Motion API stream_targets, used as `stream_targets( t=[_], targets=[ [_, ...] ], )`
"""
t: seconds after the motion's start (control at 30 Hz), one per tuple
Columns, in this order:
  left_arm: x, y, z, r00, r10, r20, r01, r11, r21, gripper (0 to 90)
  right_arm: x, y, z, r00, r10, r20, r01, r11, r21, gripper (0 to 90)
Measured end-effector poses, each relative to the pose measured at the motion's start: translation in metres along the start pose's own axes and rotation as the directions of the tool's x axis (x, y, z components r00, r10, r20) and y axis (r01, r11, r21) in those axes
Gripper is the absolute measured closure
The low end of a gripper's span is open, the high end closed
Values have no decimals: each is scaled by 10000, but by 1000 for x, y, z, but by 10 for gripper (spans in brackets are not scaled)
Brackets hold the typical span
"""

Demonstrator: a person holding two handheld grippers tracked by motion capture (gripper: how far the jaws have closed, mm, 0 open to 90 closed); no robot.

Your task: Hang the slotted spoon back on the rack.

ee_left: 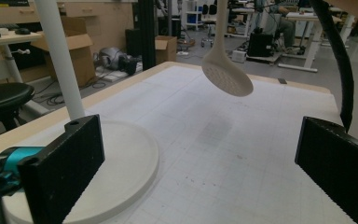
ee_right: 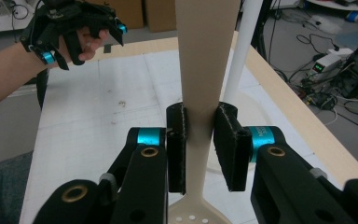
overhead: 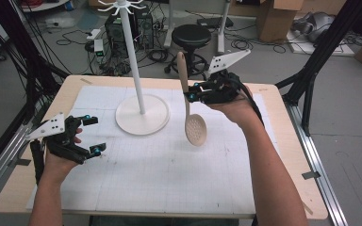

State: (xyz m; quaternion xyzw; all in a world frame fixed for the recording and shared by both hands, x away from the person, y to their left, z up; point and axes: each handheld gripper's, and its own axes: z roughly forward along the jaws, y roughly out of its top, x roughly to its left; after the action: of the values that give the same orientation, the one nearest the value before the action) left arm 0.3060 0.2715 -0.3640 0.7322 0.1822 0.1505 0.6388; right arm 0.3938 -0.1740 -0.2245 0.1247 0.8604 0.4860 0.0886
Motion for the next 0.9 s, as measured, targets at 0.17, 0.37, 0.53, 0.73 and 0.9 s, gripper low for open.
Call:
stream_targets(
  t=[0.17, 0.37, 0.53, 0.73, 0.9],
  targets=[
    [0, 0, 0, 10000, -8, 3, 8, 10000, -17, 18, -7, 17, 1, 9999, -135, 98, 133, 9998, 158, 752],
    [0, 0, 0, 10000, -9, 9, 9, 10000, -24, 18, -10, 37, 7, 9993, -361, 84, 360, 9993, 122, 752],
    [-1, 1, -1, 10000, 42, 17, -42, 10000, -37, 18, -18, 52, 12, 9992, -400, -19, 400, 9992, -51, 752],
    [1, 1, -5, 10000, 7, -37, -8, 9998, -187, 18, -40, 64, 17, 9996, 31, 266, -19, 9991, -416, 752],
    [3, 0, -6, 10000, -72, -67, 71, 9998, -180, 18, -51, 74, 24, 9984, 259, 503, -235, 9986, -482, 752]
  ],
)
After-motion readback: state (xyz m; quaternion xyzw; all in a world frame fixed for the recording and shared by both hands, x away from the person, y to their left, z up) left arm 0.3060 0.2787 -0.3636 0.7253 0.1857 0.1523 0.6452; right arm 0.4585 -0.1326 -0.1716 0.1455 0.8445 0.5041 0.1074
